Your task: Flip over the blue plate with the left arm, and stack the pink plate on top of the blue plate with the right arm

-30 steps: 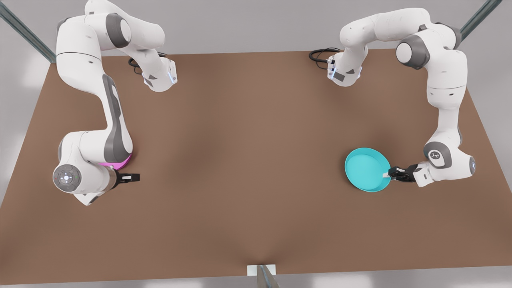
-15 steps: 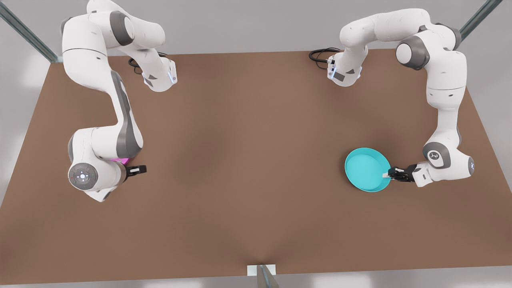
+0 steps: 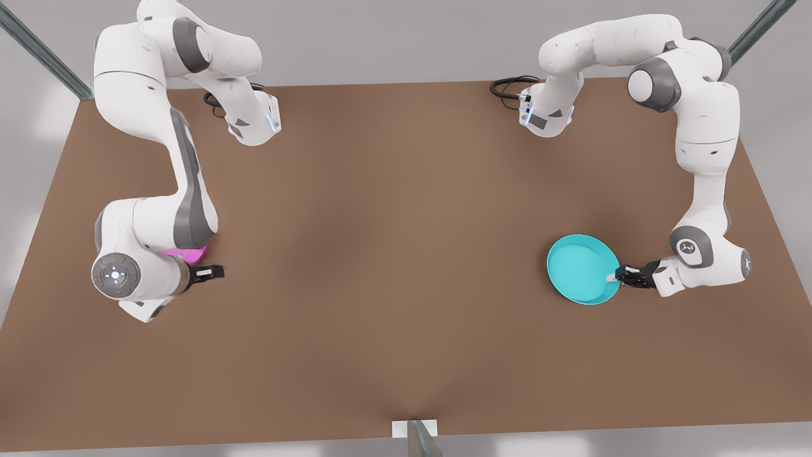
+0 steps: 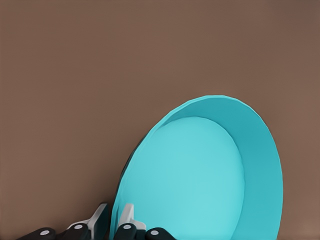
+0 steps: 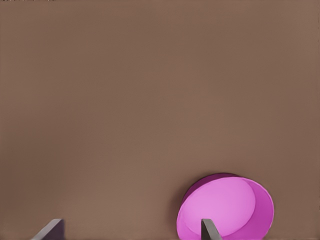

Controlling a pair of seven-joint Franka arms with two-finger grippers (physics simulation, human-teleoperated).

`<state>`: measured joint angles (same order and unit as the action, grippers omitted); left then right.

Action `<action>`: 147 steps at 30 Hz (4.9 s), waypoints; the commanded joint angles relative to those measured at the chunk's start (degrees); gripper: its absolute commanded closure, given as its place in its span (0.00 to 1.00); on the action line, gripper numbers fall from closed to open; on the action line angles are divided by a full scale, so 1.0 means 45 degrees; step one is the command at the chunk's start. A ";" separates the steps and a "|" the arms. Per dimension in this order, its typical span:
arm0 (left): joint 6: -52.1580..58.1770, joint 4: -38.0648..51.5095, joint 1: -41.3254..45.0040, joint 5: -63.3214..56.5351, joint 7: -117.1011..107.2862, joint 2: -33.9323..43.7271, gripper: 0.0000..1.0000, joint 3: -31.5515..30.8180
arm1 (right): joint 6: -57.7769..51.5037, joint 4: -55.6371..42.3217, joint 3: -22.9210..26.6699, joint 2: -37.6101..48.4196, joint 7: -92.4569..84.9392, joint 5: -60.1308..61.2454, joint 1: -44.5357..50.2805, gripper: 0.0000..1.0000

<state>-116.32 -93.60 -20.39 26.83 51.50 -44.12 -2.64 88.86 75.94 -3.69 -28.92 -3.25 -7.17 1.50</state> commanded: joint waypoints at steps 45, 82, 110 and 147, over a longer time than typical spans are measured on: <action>0.0829 0.0508 0.0137 -0.0533 0.0039 0.0235 0.79 0.0312 | 0.2070 0.3358 -0.0040 0.1172 -0.2246 0.1905 -0.4942 0.00; 1.1668 0.5137 1.3358 -1.7368 -1.1113 0.0313 0.79 0.0429 | 0.1719 0.3300 -0.0001 0.0723 -0.2402 0.1847 -0.4922 0.00; 1.4716 0.5840 1.9180 -2.2505 -1.5000 -0.4550 0.79 0.0332 | 0.6231 0.7323 -0.0060 -0.0703 -0.8789 0.2550 -0.9180 0.00; 1.2997 0.7949 2.0098 -1.8521 -1.9160 -0.5175 0.00 -0.1289 | 0.6680 0.7362 -0.0079 -0.1172 -0.8770 0.2628 -0.8946 0.79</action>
<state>-57.90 -57.76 70.06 -58.31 -34.78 -67.42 -8.51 118.84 109.06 -4.04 -34.19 -42.92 4.91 -38.77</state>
